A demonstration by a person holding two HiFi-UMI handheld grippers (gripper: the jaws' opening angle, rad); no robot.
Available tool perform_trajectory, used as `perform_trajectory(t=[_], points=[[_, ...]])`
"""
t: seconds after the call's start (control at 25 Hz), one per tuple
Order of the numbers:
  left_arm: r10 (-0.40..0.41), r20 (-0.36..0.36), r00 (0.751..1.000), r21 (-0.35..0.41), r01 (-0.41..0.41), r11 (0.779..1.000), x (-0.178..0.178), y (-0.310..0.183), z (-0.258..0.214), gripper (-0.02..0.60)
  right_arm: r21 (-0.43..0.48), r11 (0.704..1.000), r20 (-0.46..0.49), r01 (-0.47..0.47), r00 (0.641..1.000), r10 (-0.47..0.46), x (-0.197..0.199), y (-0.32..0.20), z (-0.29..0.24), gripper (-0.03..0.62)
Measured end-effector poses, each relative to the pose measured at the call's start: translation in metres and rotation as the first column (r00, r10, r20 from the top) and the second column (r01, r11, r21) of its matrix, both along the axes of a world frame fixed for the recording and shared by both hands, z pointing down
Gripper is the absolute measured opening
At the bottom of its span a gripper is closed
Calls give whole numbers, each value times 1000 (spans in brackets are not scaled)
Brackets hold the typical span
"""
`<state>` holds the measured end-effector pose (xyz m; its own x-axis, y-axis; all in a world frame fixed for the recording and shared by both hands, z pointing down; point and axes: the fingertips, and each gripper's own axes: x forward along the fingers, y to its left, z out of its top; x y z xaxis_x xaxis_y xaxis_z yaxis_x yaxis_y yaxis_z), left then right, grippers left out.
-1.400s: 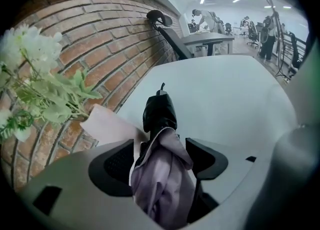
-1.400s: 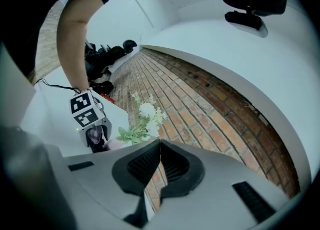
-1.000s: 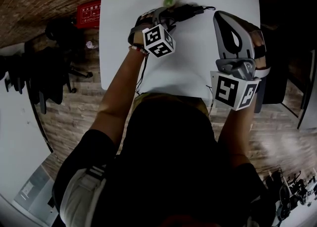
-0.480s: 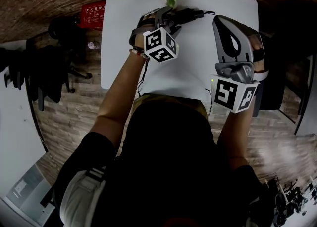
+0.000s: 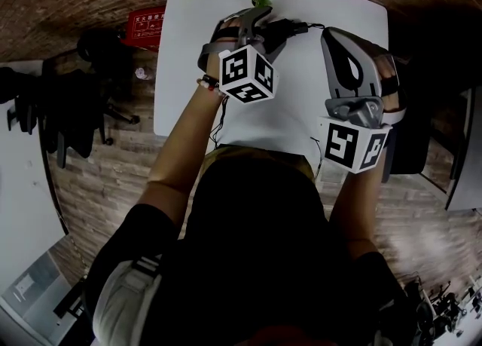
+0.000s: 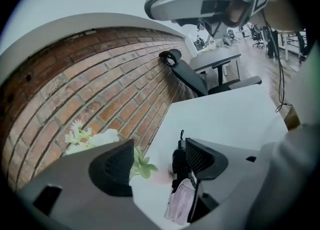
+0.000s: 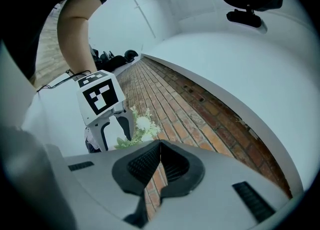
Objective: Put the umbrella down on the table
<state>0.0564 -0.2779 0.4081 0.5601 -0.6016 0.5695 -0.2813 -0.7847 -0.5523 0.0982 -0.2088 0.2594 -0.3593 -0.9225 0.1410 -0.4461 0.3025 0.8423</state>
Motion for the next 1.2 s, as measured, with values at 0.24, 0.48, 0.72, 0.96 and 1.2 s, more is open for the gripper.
perform_trajectory(t=[0.24, 0.48, 0.72, 0.96, 1.2], points=[[-10, -35, 999, 39, 11, 999, -1, 3, -27, 330, 21, 1000, -3, 14, 1000, -14, -2, 4, -10, 29], [-17, -69, 997, 74, 22, 997, -3, 11, -53, 328, 44, 999, -2, 27, 1000, -27, -4, 11, -18, 29], [-11, -94, 996, 115, 22, 993, -10, 20, -83, 328, 71, 997, 0, 35, 999, -35, -9, 18, -28, 29], [-15, -111, 994, 156, 32, 987, -14, 29, -102, 294, 81, 996, -1, 39, 999, -39, -9, 28, -31, 29], [-4, -133, 991, 191, 30, 981, -13, 47, -126, 267, 95, 995, -5, 32, 999, -31, -5, 37, -39, 29]])
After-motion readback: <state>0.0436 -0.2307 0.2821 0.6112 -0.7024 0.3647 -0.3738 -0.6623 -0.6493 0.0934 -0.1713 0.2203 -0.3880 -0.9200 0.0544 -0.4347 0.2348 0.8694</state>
